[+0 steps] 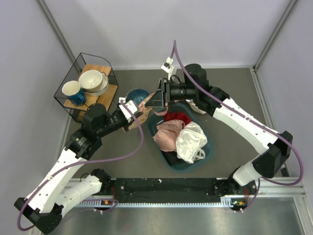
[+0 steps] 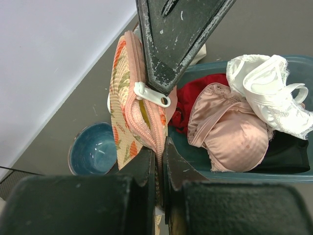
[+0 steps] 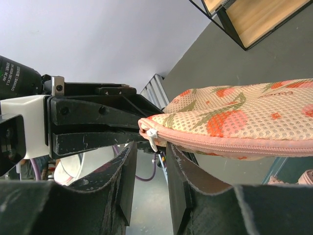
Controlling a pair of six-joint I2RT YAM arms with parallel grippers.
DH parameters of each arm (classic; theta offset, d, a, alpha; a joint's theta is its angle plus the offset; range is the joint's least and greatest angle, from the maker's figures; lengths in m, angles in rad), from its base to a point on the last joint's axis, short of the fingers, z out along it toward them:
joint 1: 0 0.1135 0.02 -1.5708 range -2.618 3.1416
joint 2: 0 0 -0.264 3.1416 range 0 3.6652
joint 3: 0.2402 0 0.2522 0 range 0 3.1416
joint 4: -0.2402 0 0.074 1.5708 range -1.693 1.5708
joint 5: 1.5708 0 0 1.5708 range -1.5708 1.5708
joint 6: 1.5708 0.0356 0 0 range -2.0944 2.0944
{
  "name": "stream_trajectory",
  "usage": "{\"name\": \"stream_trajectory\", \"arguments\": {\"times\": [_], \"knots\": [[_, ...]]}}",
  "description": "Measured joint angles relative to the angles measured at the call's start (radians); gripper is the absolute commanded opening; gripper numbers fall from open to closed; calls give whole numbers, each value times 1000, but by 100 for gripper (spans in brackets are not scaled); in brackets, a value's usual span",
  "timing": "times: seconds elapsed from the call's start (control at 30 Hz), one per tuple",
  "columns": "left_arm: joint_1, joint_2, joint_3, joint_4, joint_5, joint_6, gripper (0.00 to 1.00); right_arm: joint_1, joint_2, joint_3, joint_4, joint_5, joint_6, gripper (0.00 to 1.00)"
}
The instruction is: Unzip the laundry bag and remove the bra
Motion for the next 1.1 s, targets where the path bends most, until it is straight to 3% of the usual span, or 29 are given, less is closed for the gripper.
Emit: {"name": "stream_trajectory", "arguments": {"times": [0.63,0.73,0.87,1.1], "knots": [[0,0,0,0,3,0,0,25,1,0,1,-8,-13,32],[0,0,0,-1,4,0,0,28,10,0,5,-9,-11,24],[2,0,0,-3,4,0,0,28,16,0,5,1,-5,2],[2,0,0,-3,3,1,0,23,9,-25,17,19,-4,0]]}}
